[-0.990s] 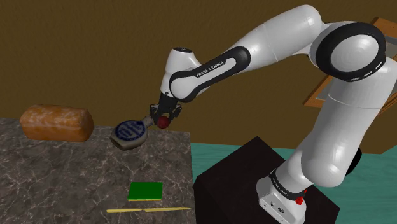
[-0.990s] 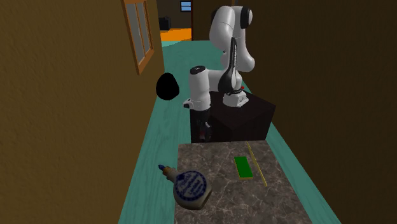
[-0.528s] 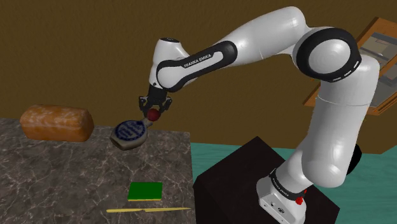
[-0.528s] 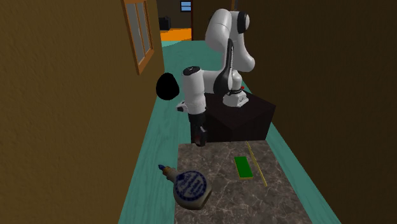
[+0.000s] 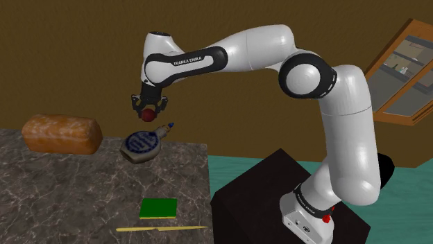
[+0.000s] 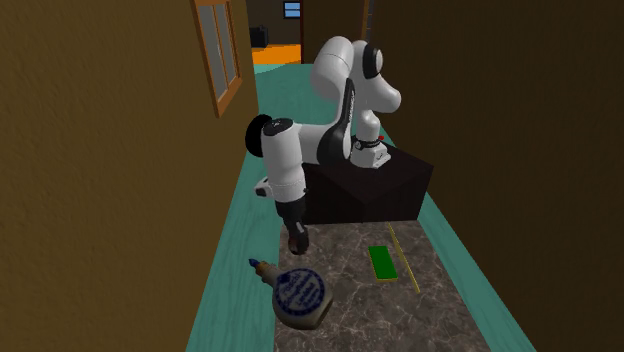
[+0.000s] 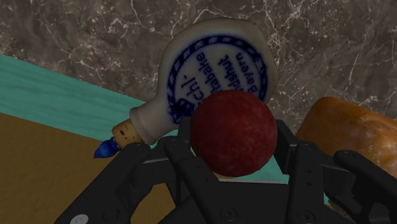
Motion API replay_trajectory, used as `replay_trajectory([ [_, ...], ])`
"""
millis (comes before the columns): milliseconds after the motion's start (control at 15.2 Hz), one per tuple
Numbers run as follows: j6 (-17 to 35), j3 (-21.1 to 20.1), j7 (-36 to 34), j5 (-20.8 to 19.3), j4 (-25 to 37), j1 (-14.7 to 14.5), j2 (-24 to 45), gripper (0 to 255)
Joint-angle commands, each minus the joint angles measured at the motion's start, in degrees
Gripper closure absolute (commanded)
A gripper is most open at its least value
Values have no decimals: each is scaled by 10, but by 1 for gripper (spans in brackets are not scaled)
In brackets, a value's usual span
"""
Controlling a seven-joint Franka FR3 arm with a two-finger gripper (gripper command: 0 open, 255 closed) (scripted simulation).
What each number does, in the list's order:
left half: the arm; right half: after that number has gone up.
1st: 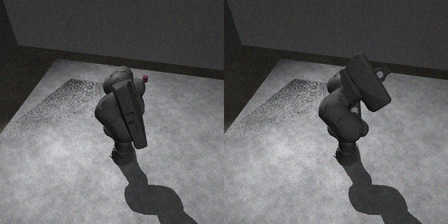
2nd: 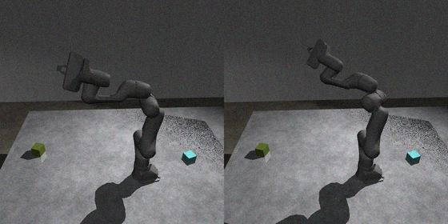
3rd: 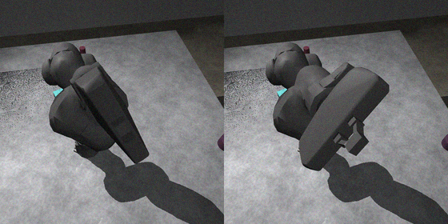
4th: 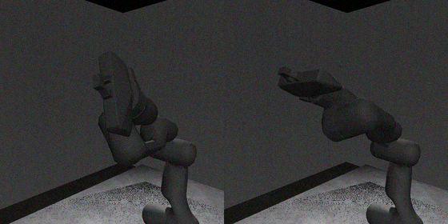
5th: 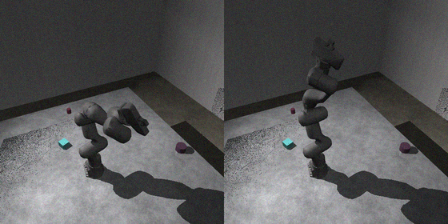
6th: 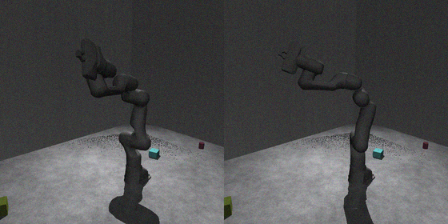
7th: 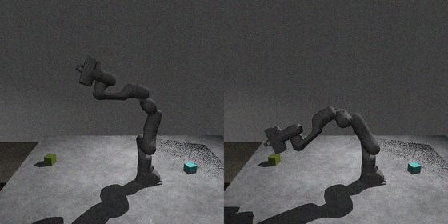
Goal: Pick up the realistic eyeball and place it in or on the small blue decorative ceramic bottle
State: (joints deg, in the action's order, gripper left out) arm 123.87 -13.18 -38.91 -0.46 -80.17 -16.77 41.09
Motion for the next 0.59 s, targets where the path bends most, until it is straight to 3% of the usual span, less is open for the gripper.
replay_trajectory([
  [0, -5, 2, -1, -3, 30, -5, 26, 255],
  [528, 35, 6, 2, -7, 22, -7, 58, 255],
])
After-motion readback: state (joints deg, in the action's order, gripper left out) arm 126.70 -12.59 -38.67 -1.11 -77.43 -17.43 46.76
